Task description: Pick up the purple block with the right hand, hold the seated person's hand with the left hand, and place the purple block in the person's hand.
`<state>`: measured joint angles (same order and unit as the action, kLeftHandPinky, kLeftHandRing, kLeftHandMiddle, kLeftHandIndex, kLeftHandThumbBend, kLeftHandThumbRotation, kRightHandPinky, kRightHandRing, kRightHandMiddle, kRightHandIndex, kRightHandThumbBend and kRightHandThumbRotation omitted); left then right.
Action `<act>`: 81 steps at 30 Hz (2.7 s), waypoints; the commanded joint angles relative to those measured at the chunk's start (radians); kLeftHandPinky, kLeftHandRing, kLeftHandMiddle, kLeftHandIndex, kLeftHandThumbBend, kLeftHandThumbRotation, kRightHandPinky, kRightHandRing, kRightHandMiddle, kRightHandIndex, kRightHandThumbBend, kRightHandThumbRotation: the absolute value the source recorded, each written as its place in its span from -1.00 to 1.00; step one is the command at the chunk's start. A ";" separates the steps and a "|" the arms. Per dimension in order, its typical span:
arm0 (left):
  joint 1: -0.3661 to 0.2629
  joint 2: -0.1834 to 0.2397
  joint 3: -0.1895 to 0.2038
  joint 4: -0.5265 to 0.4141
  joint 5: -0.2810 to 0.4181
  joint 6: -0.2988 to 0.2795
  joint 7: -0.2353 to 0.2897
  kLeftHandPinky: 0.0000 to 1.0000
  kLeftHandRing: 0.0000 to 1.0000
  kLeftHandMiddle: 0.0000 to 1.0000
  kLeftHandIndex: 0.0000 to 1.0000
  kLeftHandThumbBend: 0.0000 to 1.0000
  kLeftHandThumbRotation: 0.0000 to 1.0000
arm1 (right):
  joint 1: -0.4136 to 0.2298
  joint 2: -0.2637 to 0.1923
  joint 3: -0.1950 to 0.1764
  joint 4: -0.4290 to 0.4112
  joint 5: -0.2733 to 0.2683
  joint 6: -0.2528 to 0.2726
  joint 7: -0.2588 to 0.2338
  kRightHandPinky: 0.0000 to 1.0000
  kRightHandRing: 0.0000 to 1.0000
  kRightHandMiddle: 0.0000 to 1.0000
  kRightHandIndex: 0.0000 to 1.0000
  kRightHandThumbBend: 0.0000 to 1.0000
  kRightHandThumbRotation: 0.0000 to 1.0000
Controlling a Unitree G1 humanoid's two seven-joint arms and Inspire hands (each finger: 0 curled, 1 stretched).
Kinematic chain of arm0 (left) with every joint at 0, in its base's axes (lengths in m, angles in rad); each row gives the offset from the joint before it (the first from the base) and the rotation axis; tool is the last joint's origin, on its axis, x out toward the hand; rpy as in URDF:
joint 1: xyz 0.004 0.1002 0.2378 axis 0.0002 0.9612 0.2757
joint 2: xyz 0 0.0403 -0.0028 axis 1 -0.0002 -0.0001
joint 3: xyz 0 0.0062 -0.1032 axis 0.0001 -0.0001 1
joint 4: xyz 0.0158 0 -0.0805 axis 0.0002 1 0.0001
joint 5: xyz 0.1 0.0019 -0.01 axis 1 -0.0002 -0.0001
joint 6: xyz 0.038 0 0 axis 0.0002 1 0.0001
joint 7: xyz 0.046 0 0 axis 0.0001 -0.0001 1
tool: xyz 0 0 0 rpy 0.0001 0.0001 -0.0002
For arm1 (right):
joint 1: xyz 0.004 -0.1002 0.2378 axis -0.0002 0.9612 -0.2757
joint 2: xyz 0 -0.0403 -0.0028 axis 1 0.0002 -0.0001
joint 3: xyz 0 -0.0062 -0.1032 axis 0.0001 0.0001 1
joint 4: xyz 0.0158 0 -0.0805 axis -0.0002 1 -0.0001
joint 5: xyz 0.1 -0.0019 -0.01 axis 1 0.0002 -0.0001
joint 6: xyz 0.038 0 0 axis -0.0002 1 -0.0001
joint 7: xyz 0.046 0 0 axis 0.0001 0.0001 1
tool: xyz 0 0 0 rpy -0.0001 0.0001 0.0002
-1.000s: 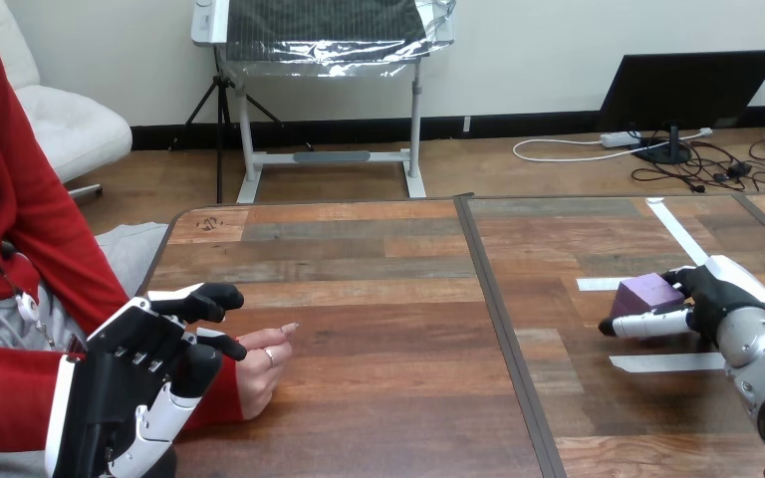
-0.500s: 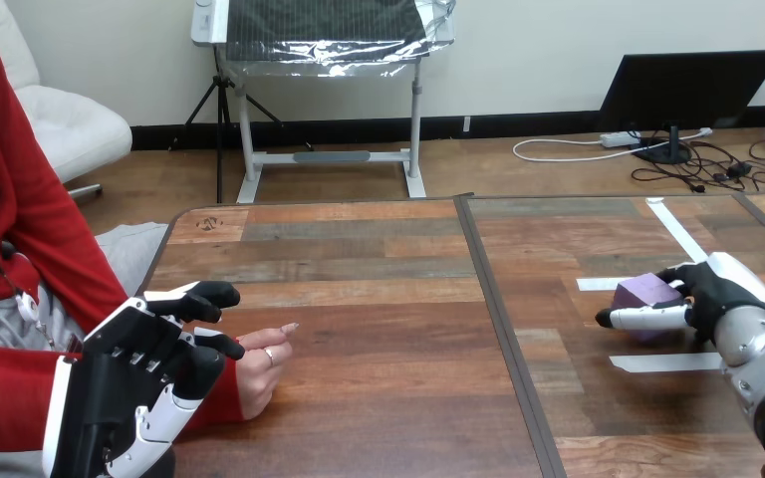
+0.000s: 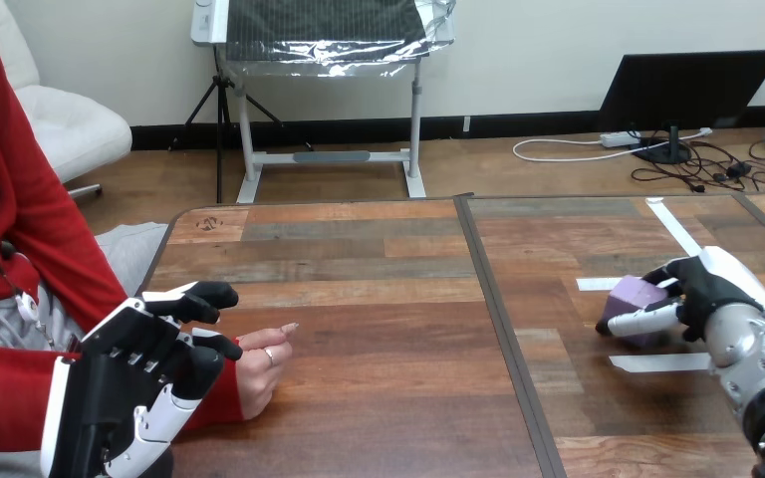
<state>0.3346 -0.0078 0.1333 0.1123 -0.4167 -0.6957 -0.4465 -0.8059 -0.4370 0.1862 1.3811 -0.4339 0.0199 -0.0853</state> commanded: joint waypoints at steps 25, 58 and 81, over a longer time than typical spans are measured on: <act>0.109 -0.034 -0.018 -0.033 0.003 -0.006 0.020 -0.15 0.36 0.28 -0.05 0.90 -0.16 | -0.060 0.019 0.021 -0.023 -0.033 -0.046 -0.051 -0.01 0.17 0.21 0.13 0.47 -1.00; 0.085 -0.045 0.014 -0.009 0.147 -0.095 0.118 -0.15 0.32 0.25 -0.08 0.83 -0.15 | -0.066 -0.004 0.038 -0.031 -0.056 -0.094 -0.044 -0.05 0.04 0.10 0.01 0.52 -1.00; 0.059 0.046 0.208 -0.127 0.838 -0.144 0.504 0.46 0.62 0.59 0.44 0.74 0.38 | -0.075 -0.022 -0.003 -0.065 0.004 -0.244 -0.016 -0.14 -0.07 0.01 0.04 0.49 -1.00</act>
<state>0.3491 0.0274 0.2975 0.1028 0.2824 -0.8801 -0.0107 -0.8059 -0.4338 0.2104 1.3800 -0.4626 -0.1622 -0.1079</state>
